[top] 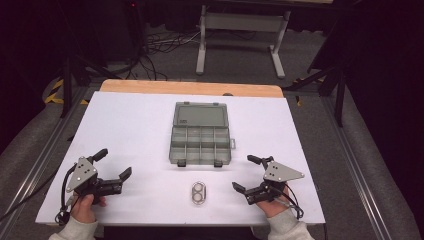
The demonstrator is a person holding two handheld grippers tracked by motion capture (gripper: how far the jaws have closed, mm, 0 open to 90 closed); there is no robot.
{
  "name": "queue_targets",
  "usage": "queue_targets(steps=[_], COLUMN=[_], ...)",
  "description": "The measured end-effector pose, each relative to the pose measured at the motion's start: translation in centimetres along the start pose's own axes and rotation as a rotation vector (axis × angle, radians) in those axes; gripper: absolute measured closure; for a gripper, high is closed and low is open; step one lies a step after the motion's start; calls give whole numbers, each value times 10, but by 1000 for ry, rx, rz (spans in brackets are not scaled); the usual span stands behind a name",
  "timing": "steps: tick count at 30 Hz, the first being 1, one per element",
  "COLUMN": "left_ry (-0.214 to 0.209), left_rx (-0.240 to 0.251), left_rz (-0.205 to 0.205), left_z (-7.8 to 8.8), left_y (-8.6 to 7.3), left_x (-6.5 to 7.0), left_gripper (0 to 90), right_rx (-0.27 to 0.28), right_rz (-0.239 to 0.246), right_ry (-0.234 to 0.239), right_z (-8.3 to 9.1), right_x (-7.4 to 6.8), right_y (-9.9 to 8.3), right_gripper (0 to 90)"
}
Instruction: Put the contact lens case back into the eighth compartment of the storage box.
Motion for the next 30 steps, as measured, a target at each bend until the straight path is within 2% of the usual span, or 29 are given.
queue_targets(steps=[19,24,26,30], left_ry=[-1,-3,0,2], left_rx=[-4,-5,-6,-8], left_rz=[-2,-3,-2,-4], left_z=[0,0,0,-1], left_y=[0,0,0,0], left_x=[0,0,0,1], left_gripper=[2,2,2,2], right_rx=[-10,-14,-12,-15], right_rz=[8,12,-2,8], right_ry=[11,9,17,21], right_z=[-2,-2,-2,-2], right_x=[-2,-2,-2,-4], right_y=[1,3,4,8], right_gripper=[8,12,15,18])
Point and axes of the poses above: each handheld gripper's, and its own axes: z roughly backward along the jaws, y roughly out of its top, x roughly to its right, the point moved 2 cm from there along -z, roughly forward along the jaws, and after that the axes turned 4 degrees about -x, right-handed, at the moved point
